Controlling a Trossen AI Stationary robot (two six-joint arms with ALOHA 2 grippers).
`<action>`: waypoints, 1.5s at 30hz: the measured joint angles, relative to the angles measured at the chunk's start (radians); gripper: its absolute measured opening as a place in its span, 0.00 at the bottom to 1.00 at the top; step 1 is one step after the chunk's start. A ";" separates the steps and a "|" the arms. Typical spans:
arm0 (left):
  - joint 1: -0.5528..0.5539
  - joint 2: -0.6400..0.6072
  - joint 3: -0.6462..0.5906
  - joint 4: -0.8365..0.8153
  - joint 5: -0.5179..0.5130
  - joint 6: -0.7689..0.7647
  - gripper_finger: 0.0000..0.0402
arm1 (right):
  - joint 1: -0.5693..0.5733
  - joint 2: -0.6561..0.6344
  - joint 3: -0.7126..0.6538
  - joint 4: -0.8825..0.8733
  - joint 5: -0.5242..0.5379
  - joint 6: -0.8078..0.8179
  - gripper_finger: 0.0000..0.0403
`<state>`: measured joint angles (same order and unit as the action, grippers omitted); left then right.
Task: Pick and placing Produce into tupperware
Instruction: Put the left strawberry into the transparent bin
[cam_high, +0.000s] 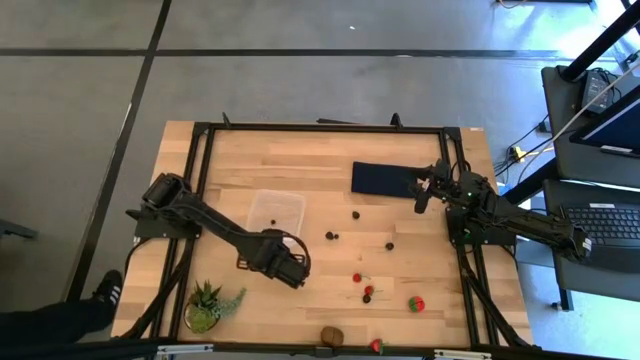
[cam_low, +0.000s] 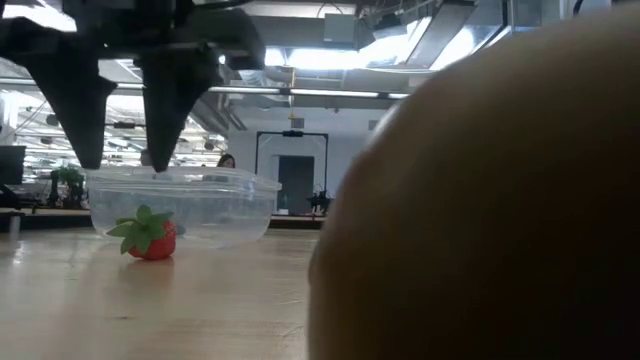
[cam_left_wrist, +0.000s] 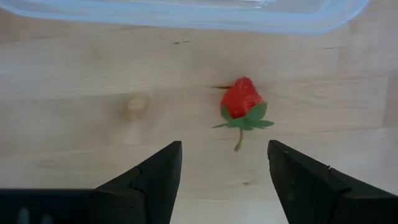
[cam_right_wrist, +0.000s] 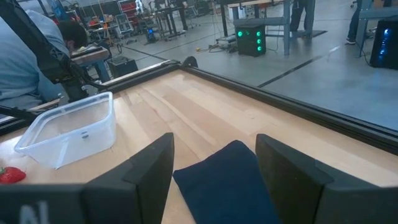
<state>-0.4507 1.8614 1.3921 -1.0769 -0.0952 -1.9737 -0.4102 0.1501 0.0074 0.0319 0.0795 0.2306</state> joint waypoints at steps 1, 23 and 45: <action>0.002 0.000 -0.011 0.021 -0.004 -0.002 0.56 | 0.000 0.000 0.000 0.000 -0.002 0.000 0.57; 0.056 0.051 -0.052 0.120 0.008 0.084 0.56 | 0.000 0.000 0.000 -0.001 -0.003 -0.003 0.57; 0.091 0.129 -0.051 0.155 0.061 0.205 0.56 | 0.002 0.014 0.000 -0.001 -0.003 -0.003 0.57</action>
<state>-0.3599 1.9903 1.3407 -0.9216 -0.0342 -1.7691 -0.4084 0.1638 0.0074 0.0307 0.0761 0.2275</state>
